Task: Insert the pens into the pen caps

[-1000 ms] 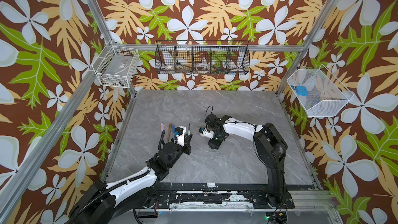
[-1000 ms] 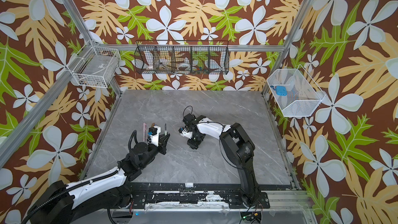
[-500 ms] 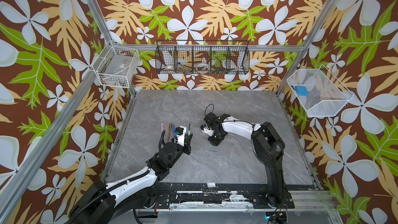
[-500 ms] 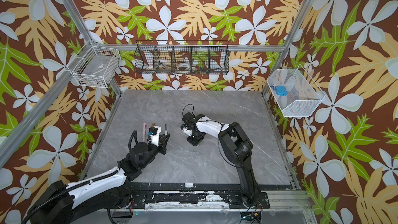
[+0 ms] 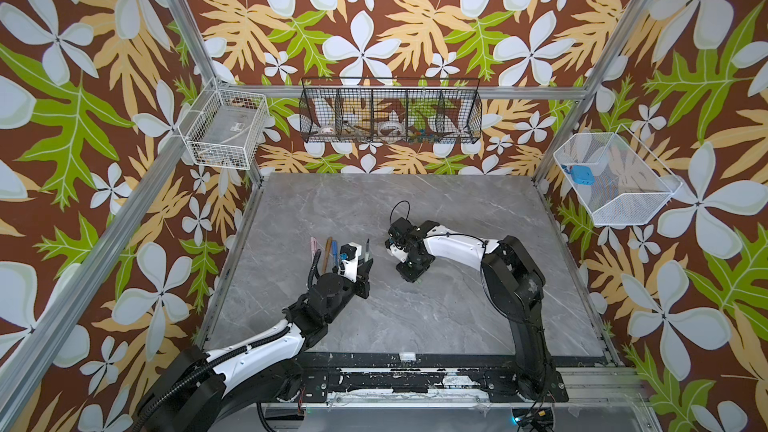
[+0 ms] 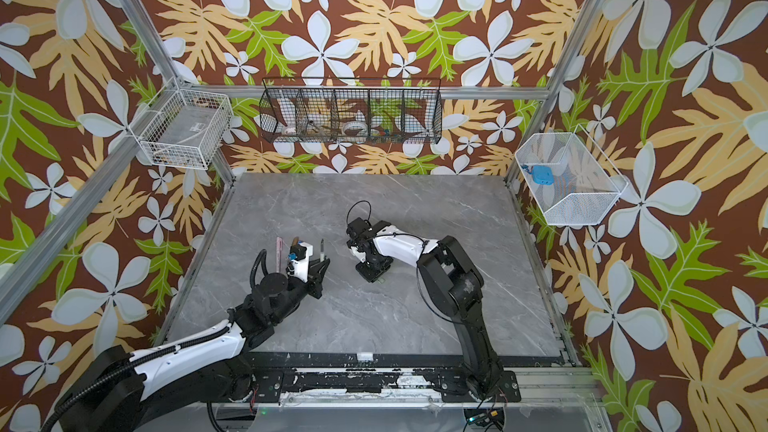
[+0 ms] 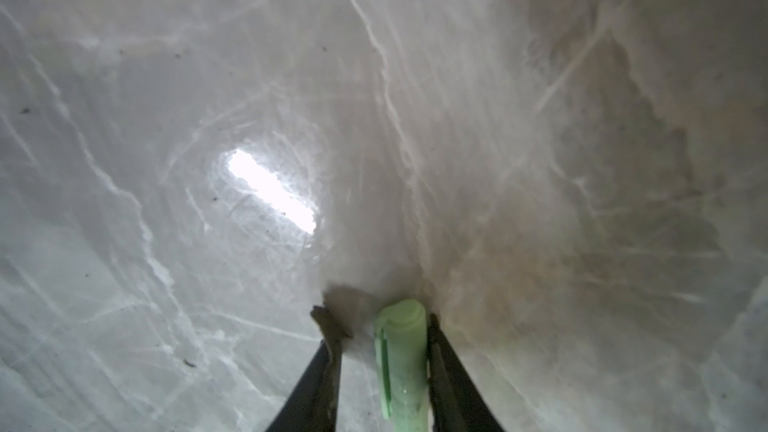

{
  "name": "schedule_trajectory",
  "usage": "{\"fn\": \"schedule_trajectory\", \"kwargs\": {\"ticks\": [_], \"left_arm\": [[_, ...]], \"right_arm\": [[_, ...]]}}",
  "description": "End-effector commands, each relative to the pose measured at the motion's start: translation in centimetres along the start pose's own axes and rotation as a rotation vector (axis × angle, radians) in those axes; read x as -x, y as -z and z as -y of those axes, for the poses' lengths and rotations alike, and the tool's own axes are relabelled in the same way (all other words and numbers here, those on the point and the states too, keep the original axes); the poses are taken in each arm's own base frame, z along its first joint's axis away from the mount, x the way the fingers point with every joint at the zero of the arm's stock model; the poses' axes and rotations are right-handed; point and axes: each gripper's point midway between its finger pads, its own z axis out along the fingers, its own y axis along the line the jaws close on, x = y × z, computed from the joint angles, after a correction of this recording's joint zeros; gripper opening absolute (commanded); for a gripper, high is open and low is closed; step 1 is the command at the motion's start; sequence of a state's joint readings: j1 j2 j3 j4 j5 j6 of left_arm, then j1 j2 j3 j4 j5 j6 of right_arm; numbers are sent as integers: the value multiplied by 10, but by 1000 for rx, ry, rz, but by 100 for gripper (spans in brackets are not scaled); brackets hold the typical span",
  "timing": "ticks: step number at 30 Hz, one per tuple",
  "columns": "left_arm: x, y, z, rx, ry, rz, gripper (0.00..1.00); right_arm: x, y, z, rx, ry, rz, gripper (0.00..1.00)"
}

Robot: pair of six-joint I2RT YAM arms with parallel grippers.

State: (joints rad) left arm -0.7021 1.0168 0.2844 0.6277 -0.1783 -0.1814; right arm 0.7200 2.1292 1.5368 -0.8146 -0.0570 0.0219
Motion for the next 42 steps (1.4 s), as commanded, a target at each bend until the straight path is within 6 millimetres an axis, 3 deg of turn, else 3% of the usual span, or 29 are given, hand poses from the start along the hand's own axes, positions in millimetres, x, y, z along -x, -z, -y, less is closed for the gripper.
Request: {"fn": "schedule_trajectory", "kwargs": {"ticks": [1, 7, 14, 19, 25, 30, 37, 42], "left_arm": [[8, 0, 2, -5, 1, 25, 0], [7, 0, 2, -7, -1, 22, 0], [7, -1, 3, -13, 0, 20, 0], [6, 0, 3, -13, 3, 19, 0], [5, -1, 5, -26, 6, 20, 0], [5, -1, 10, -51, 9, 24, 0], [3, -3, 13, -71, 11, 13, 0], [2, -4, 17, -92, 7, 7, 0]], "right_arm": [[-28, -18, -5, 27, 8, -113, 34], [-44, -23, 1, -11, 32, -173, 30], [-29, -18, -1, -3, 12, -108, 15], [6, 7, -4, 20, -28, 104, 7], [36, 47, -6, 43, -77, 369, 4], [40, 76, -4, 61, -114, 508, 4], [35, 90, 9, 19, -145, 532, 6], [49, 133, 9, 40, -162, 704, 6]]}}
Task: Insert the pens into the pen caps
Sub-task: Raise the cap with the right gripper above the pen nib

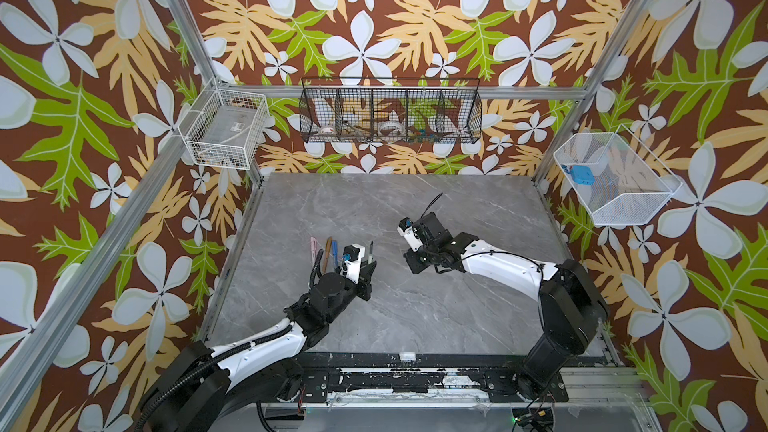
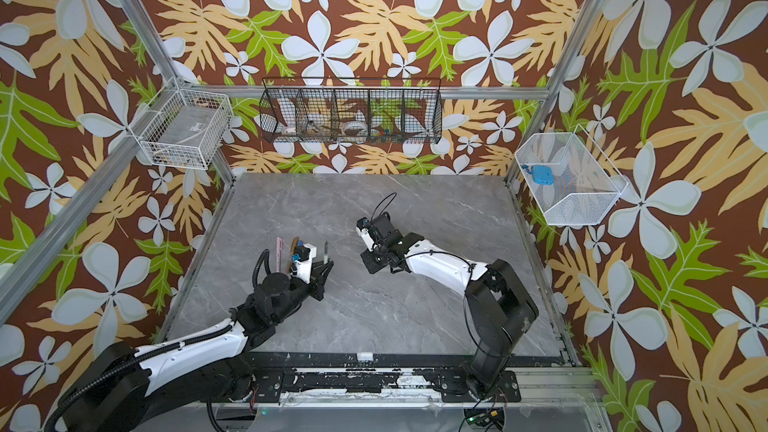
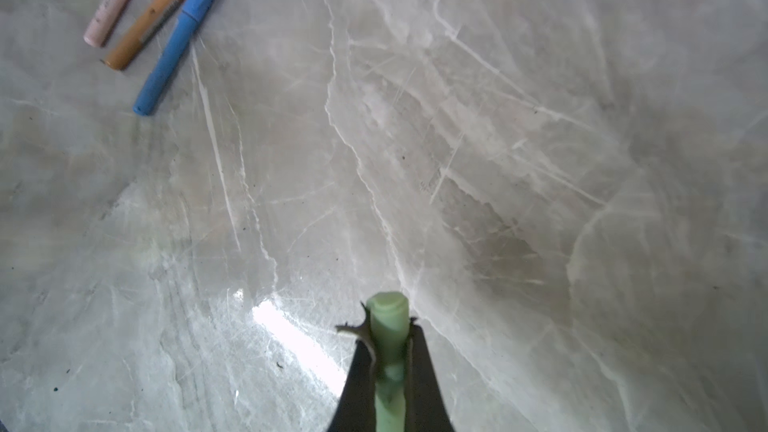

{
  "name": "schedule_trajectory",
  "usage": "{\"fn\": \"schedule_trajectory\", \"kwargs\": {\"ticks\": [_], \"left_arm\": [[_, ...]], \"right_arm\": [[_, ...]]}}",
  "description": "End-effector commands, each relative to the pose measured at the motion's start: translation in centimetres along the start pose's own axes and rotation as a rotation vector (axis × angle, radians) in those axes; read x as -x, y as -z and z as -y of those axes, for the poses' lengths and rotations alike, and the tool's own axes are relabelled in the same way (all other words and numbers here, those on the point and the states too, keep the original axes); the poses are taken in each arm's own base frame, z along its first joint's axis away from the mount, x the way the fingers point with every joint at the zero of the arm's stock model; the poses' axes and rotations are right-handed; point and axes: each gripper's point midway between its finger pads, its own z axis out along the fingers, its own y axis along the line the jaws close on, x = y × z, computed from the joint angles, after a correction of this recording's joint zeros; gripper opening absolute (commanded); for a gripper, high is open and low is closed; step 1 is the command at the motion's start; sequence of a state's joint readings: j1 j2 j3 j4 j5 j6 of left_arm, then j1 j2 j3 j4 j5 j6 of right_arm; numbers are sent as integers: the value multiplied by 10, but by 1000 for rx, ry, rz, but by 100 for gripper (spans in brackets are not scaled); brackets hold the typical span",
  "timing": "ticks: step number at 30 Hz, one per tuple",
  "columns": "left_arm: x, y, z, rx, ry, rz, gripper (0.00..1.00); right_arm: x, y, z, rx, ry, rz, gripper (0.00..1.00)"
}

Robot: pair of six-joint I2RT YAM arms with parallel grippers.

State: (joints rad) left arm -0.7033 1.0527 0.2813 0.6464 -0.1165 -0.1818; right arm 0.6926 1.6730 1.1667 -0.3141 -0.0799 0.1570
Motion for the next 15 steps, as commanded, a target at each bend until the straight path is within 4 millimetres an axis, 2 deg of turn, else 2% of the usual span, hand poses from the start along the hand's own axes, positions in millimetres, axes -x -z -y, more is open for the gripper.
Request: {"fn": "schedule_trajectory", "kwargs": {"ticks": [1, 3, 15], "left_arm": [[12, 0, 8, -40, 9, 41, 0], [13, 0, 11, -55, 5, 42, 0], [16, 5, 27, -133, -11, 63, 0]], "right_arm": [[32, 18, -5, 27, -26, 152, 6], [44, 33, -10, 54, -37, 233, 6], [87, 121, -38, 260, -68, 635, 8]]}}
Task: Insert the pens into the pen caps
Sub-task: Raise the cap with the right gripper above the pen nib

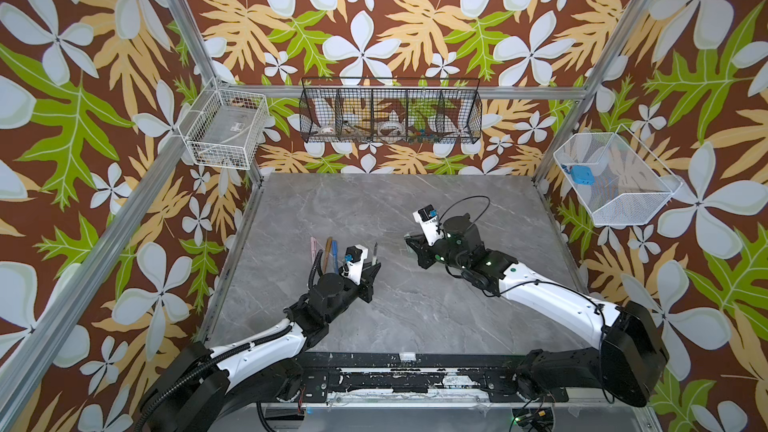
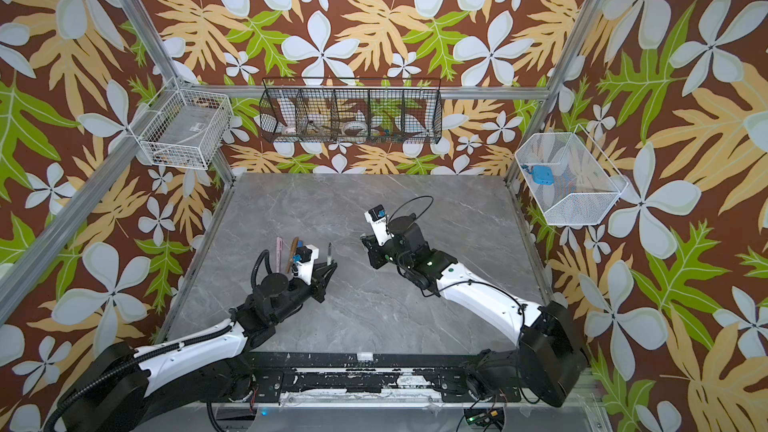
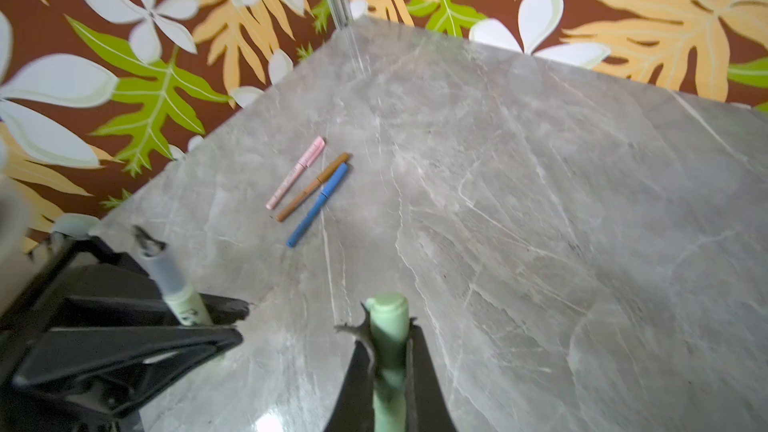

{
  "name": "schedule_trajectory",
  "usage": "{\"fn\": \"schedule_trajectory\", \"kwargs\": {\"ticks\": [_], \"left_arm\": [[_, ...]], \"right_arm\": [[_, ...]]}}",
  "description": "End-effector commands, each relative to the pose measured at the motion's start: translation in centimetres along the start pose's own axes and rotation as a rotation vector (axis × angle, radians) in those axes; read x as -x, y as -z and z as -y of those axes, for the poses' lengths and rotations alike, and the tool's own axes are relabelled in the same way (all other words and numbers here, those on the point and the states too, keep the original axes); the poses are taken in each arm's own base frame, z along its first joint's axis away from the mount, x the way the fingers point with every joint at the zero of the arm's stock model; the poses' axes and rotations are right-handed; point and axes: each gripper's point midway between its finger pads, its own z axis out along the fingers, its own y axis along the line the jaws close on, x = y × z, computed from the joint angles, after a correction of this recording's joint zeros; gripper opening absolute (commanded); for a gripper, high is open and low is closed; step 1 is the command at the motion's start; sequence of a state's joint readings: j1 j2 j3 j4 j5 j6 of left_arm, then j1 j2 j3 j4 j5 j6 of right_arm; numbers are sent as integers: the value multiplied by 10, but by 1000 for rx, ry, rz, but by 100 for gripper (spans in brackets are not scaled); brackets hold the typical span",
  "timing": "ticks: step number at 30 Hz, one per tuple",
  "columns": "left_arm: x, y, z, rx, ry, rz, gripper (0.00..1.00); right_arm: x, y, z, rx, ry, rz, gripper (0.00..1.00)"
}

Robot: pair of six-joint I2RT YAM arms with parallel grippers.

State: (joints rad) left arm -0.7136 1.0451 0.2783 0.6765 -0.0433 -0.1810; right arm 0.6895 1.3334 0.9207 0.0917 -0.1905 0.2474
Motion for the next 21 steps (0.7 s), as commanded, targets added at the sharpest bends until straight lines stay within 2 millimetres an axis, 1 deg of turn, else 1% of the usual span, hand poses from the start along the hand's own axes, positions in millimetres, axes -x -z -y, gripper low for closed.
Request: {"fn": "schedule_trajectory", "kwargs": {"ticks": [1, 6, 9, 13, 17, 21], "left_arm": [[12, 2, 11, -48, -14, 52, 0], [15, 7, 12, -47, -20, 75, 0], [18, 11, 11, -36, -23, 94, 0], [19, 12, 11, -33, -26, 102, 0], [18, 12, 11, -34, -27, 99, 0], [20, 13, 11, -35, -26, 105, 0]], "right_arm": [[41, 10, -20, 108, -41, 191, 8], [63, 16, -44, 269, -104, 306, 8], [72, 20, -55, 336, -114, 347, 9], [78, 20, -67, 408, -115, 365, 9], [81, 10, -81, 455, -98, 346, 9], [79, 2, -87, 484, -99, 330, 9]]}}
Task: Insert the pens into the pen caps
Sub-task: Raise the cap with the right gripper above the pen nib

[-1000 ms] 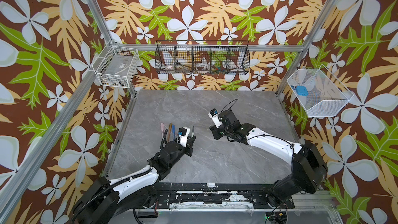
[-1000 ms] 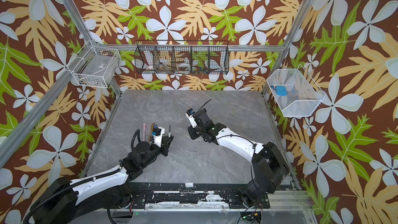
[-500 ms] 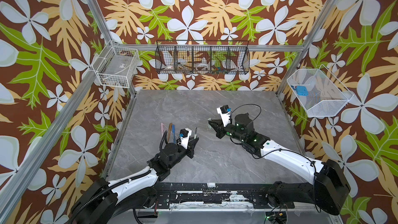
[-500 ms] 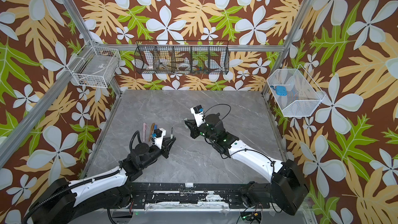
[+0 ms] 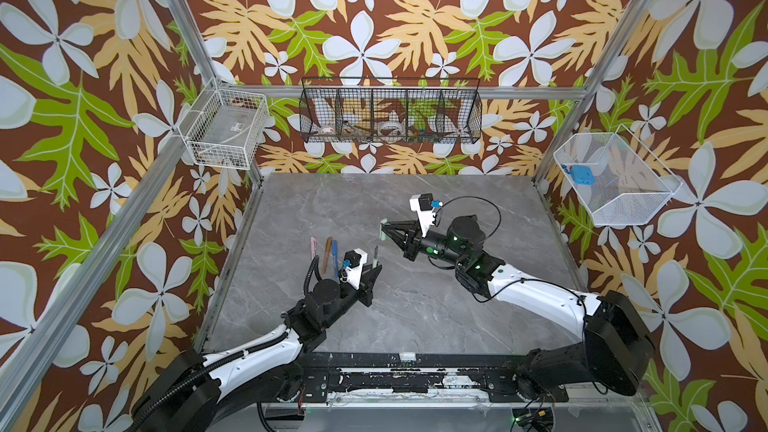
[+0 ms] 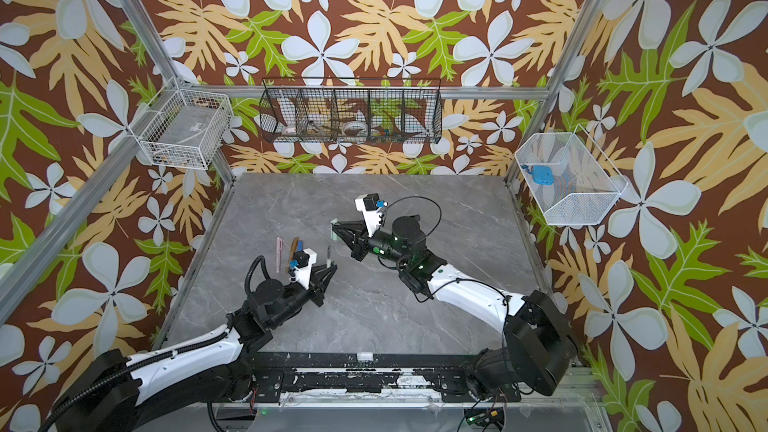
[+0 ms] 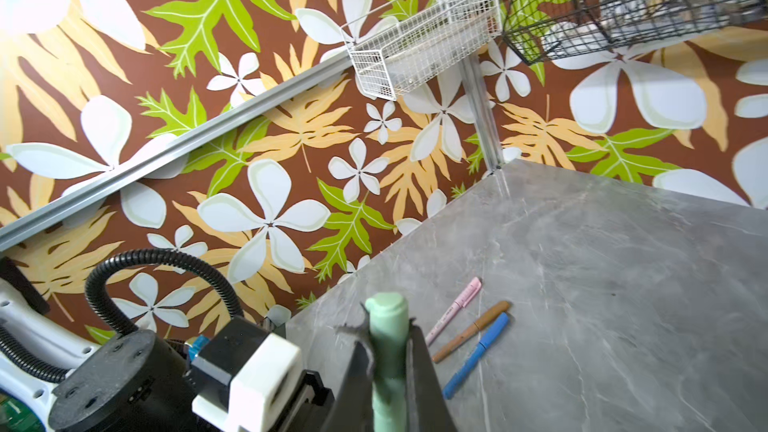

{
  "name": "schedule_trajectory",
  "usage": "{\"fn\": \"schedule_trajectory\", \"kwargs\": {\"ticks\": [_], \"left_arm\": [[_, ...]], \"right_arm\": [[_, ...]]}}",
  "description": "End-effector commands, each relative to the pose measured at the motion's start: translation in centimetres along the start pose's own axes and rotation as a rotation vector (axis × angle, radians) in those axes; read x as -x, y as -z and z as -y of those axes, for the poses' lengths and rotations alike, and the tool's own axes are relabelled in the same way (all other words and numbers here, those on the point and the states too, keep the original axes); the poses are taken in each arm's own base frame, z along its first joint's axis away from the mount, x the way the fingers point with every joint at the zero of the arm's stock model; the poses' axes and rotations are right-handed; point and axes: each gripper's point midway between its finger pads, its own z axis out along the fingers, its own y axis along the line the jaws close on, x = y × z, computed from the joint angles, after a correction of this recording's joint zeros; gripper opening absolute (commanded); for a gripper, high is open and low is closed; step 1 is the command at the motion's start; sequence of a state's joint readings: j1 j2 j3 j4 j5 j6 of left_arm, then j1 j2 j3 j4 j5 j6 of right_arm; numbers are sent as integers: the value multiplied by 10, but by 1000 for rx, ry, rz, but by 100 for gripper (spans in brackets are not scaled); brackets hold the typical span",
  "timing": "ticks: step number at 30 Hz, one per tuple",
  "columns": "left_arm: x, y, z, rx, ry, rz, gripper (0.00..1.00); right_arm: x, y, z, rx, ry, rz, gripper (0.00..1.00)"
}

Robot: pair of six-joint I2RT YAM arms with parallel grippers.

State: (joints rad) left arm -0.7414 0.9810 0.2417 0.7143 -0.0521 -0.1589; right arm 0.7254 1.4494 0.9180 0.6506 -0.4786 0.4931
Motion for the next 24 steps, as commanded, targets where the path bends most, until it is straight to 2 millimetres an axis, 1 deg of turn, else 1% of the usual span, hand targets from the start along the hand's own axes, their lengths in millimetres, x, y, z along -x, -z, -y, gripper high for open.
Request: {"fn": "schedule_trajectory", "kwargs": {"ticks": [1, 7, 14, 21, 24], "left_arm": [[11, 2, 1, -1, -5, 45, 0], [13, 4, 0, 4, -6, 54, 0], [11, 2, 0, 3, -6, 46, 0], [12, 3, 0, 2, -5, 50, 0], [12, 3, 1, 1, -5, 51, 0]], "right_arm": [[6, -4, -9, 58, 0, 20, 9], [1, -6, -10, 67, -7, 9, 9], [5, -8, -19, 111, -14, 22, 9], [-7, -10, -13, 96, -22, -10, 9], [-7, -10, -11, 86, -18, -8, 9]]}}
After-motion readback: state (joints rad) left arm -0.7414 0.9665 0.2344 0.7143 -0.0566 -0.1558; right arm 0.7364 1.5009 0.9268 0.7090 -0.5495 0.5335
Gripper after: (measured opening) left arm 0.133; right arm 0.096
